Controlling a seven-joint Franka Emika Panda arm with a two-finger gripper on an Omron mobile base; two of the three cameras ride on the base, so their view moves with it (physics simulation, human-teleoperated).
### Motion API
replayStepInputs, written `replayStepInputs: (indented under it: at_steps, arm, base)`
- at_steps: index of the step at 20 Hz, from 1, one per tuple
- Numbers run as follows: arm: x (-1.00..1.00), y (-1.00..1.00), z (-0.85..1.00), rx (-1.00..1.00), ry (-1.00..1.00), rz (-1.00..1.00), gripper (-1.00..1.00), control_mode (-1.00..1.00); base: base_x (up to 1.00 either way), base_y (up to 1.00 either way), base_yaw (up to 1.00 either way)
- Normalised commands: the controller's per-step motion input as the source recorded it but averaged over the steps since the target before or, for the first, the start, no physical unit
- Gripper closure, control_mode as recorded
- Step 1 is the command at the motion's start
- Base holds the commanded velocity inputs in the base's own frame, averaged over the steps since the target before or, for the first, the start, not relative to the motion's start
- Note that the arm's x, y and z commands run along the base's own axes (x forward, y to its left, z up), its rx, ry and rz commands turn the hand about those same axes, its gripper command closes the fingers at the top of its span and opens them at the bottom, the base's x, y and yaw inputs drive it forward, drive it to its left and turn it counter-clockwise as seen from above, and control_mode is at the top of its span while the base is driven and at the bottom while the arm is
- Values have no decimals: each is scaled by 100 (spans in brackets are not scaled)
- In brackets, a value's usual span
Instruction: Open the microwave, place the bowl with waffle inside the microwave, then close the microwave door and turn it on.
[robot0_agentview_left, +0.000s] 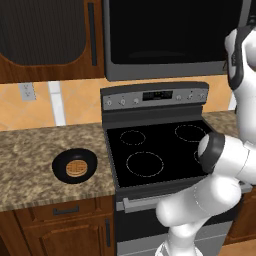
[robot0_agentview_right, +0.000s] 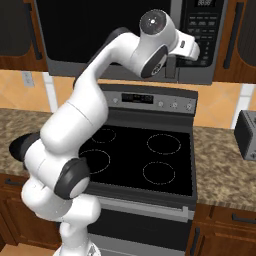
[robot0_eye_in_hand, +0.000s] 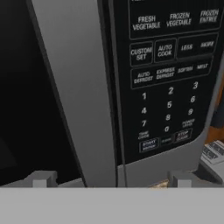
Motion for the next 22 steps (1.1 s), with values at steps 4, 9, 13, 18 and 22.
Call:
replayStepInputs:
  at_steps: [4, 9, 13, 18, 22]
  arm:
    - [0, 0, 0, 0, -2, 22, -100, -100]
    - [15, 0, -8, 1, -7, 23, -100, -100]
    - [53, -1, -17, 0, -7, 11, -100, -100]
    - [60, -4, -23, 0, 0, 1, -100, -100]
    - [62, 0, -43, 0, -9, 2, -100, -100]
  base:
    - [0, 0, 0]
    - [0, 0, 0]
    - [0, 0, 0]
    - [0, 0, 0]
    - [0, 0, 0]
